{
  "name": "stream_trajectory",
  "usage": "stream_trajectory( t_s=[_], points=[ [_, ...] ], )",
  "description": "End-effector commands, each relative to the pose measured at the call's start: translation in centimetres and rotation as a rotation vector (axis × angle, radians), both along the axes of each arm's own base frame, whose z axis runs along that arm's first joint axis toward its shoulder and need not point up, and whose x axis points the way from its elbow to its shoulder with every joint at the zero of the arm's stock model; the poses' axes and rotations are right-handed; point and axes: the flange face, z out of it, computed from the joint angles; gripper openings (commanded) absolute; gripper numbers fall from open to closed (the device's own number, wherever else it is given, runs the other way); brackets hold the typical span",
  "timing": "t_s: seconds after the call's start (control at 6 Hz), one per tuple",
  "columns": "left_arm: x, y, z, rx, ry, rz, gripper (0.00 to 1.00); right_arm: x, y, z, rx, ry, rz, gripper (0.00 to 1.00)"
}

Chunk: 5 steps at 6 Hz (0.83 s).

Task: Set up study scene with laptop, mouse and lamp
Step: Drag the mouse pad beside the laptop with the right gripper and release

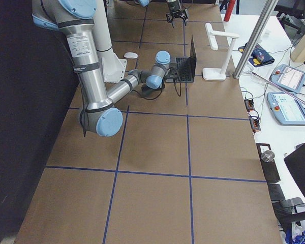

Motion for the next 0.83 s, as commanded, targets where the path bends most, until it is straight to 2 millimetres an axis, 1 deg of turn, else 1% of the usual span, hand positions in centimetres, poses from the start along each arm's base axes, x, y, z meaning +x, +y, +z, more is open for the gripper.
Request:
stream_trajectory(
  t_s=[0.0,0.17,0.33,0.5,0.67],
  points=[
    [-0.1,0.0,0.0,0.000,0.002,-0.001,1.00,3.0,-8.8,2.6,0.036,0.076,0.047,0.00],
    [0.0,0.1,-0.2,0.002,0.004,0.001,1.00,5.4,-11.5,5.2,0.037,0.120,0.071,0.00],
    [0.0,0.2,-0.3,0.003,0.005,0.002,1.00,5.1,-13.5,6.4,0.063,0.163,0.064,0.00],
    [0.0,0.2,-0.4,0.005,0.007,0.002,1.00,4.7,-15.3,6.0,0.058,0.172,0.076,0.00],
    [0.0,0.3,-0.7,0.007,0.011,0.001,1.00,4.6,-15.5,5.7,0.070,0.178,0.087,0.06]
  ],
)
